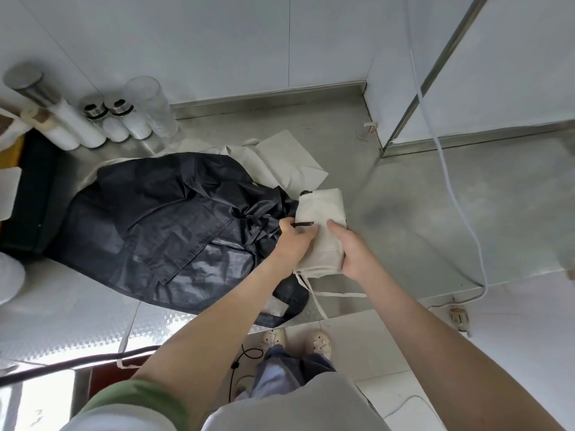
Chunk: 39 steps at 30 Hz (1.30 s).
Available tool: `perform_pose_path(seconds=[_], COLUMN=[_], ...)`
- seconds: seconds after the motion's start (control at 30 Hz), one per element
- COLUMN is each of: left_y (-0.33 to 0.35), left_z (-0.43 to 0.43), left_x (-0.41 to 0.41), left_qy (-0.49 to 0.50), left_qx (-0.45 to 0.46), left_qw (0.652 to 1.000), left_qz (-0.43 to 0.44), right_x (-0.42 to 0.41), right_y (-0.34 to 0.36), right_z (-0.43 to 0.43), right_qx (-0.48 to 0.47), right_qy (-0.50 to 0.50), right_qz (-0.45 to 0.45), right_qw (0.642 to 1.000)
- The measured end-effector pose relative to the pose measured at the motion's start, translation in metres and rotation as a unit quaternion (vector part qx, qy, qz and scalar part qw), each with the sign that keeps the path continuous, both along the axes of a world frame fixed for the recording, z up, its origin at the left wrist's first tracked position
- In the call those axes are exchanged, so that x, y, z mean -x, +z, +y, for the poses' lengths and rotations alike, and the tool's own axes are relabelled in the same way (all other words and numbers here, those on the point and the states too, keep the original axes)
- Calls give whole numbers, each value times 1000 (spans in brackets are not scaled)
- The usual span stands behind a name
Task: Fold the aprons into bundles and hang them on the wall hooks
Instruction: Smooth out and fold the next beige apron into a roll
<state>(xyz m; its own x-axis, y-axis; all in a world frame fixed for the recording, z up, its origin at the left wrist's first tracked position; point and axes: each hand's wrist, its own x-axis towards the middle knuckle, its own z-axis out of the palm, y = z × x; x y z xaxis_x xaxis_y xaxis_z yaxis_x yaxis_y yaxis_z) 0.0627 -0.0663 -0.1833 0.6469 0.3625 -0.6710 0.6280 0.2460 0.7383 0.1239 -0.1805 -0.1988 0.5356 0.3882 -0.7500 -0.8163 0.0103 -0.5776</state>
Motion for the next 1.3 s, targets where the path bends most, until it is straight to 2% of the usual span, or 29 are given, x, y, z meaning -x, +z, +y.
perform_pose_path(seconds=[0.03,0.13,0.2,0.27,0.33,0.4,0.47,0.57,0.67,0.8,0.9,1.0,1.1,1.17,1.3], left_y=[-1,7,11,14,14,20,31,48,62,75,83,86,86,89,93], left_z=[2,9,14,16,20,25,33,43,52,64,68,66,69,74,89], left_x=[0,1,1,2,4,6,9,12,15,13,9,8,6,6,4], left_qy=[11,35,22,19,21,20,14,-9,-6,17,46,117,181,215,231], left_qx=[23,175,226,236,244,263,292,318,335,308,216,116,53,39,61], left_qw=[1000,983,972,969,966,959,949,939,931,941,964,974,973,968,965], left_qz=[-1,-42,-62,-71,-84,-106,-120,-133,-144,-139,-148,-153,-137,-123,-109], right_x=[0,-2,-4,-5,-8,-10,-15,-18,-17,-15,-13,-8,0,4,8], right_y=[4,15,19,20,20,26,37,57,74,87,88,91,98,102,113], right_z=[0,1,2,6,10,12,10,9,11,24,39,55,71,78,90], right_qx=[-12,-49,-53,7,113,170,136,14,-64,-97,-78,4,107,150,185], right_qy=[1,4,15,39,80,108,133,180,161,117,59,51,27,41,145], right_qz=[-3,0,-9,-75,-173,-215,-169,-72,-50,-74,-158,-258,-354,-397,-400], right_qw=[1000,999,998,996,975,955,967,981,984,986,983,965,929,904,886])
